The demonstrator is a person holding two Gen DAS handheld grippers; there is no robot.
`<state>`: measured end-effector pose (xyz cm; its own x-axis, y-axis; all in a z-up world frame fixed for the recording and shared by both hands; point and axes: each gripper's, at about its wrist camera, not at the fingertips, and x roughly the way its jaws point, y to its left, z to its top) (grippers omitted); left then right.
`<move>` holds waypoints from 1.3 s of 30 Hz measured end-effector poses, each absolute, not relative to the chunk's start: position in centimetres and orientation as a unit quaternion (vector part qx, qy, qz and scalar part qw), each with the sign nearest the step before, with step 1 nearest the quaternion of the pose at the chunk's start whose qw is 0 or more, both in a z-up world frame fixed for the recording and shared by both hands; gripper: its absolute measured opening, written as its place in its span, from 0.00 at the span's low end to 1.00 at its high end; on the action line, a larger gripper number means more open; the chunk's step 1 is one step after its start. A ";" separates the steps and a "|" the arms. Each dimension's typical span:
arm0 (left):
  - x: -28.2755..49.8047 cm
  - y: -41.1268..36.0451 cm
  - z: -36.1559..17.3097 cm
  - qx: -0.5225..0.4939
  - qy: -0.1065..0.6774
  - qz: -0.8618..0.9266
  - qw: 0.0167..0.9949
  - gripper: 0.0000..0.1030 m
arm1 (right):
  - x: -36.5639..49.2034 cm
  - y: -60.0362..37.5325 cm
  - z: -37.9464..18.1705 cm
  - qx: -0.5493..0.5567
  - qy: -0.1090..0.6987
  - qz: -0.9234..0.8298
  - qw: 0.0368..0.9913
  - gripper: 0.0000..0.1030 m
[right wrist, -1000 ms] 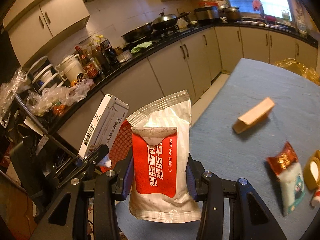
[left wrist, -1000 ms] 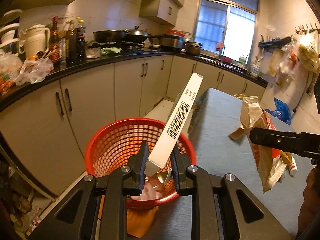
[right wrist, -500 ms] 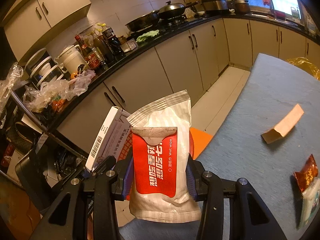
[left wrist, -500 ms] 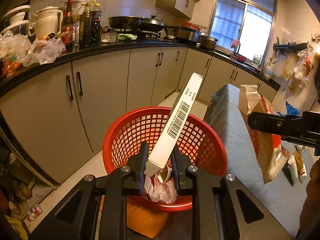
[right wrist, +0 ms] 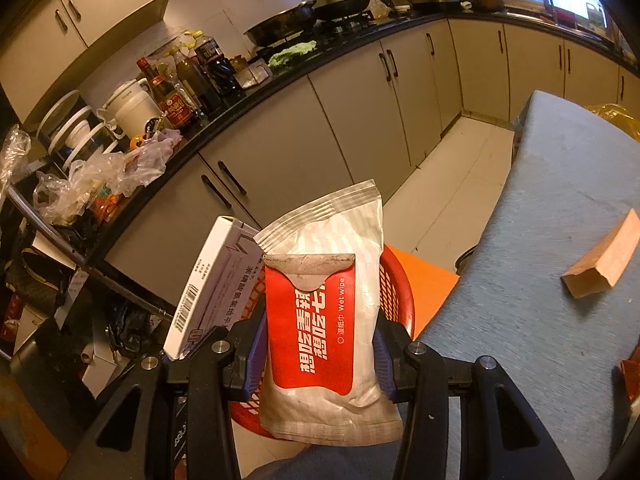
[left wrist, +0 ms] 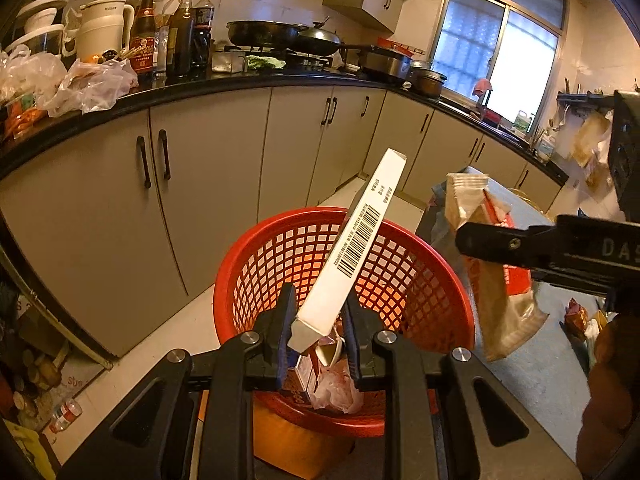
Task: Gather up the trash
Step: 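Open both grippers to drop the pack and strip into the wastebasket, then swing both tools back toward the remaining trash on the table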
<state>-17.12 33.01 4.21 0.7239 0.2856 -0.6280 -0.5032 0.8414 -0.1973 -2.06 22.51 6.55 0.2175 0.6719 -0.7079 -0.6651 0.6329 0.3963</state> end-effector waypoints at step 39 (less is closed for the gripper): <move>-12.6 16.8 8.1 -0.089 0.320 0.078 0.940 0.50 | -1.1 -4.1 9.3 0.145 0.405 0.304 0.850 0.56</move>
